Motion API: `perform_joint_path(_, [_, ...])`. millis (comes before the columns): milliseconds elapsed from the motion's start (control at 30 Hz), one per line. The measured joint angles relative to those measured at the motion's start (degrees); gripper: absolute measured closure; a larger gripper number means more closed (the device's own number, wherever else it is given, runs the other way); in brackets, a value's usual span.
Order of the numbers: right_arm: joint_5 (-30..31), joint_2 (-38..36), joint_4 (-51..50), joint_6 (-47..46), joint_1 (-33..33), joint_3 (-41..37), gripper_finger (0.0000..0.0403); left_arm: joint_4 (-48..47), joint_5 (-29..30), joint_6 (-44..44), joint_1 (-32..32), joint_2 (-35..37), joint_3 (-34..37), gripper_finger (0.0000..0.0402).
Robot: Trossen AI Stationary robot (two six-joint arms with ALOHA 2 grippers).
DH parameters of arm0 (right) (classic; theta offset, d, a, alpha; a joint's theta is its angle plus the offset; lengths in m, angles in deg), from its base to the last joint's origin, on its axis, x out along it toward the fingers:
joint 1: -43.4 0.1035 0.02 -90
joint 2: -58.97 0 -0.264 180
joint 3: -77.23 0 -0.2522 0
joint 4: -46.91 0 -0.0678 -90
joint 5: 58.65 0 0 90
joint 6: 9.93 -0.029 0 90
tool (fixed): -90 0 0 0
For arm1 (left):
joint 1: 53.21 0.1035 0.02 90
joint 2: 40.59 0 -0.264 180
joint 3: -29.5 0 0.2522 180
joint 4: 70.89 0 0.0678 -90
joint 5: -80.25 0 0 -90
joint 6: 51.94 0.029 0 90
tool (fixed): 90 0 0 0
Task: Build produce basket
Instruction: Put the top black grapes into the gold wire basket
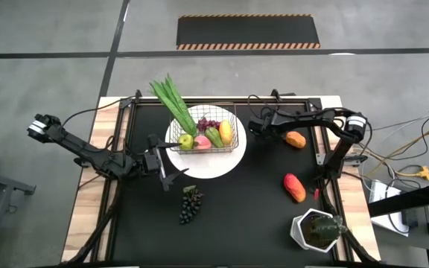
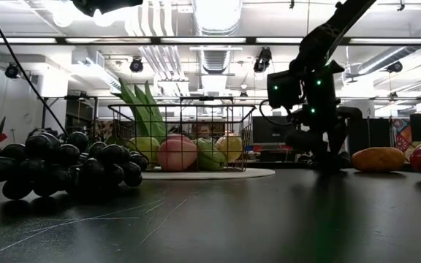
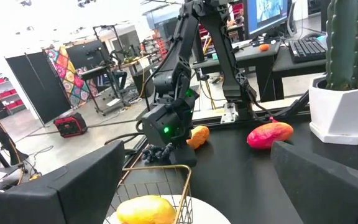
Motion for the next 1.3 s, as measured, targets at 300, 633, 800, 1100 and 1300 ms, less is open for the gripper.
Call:
perform_joint_path(300, [0.2,1.4,1.3,1.2,0.1,-0.3,0.0372,0.0,0.0,0.0,0.0,0.0,0.0,0.0015])
perform_joint_path(633, [-0.3,-2.1,0.5,3.1,1.4,1.0,0.0390,0.0,0.0,0.0,0.0,0.0,0.0,0.0015])
perform_joint_path(800, [1.2,-7.2,0.5,4.2,3.3,2.1,0.0391,0.0,0.0,0.0,0.0,0.0,0.0,0.0015])
perform_joint_path(1100, [8.2,-21.0,2.3,4.7,7.1,2.6,0.0392,0.0,-0.1,0.0,0.0,0.0,0.0,0.0015])
perform_joint_path(1300, [5.8,-28.5,14.5,11.3,9.4,2.6,0.0392,0.2,-0.1,0.0,0.0,0.0,0.0,0.0015])
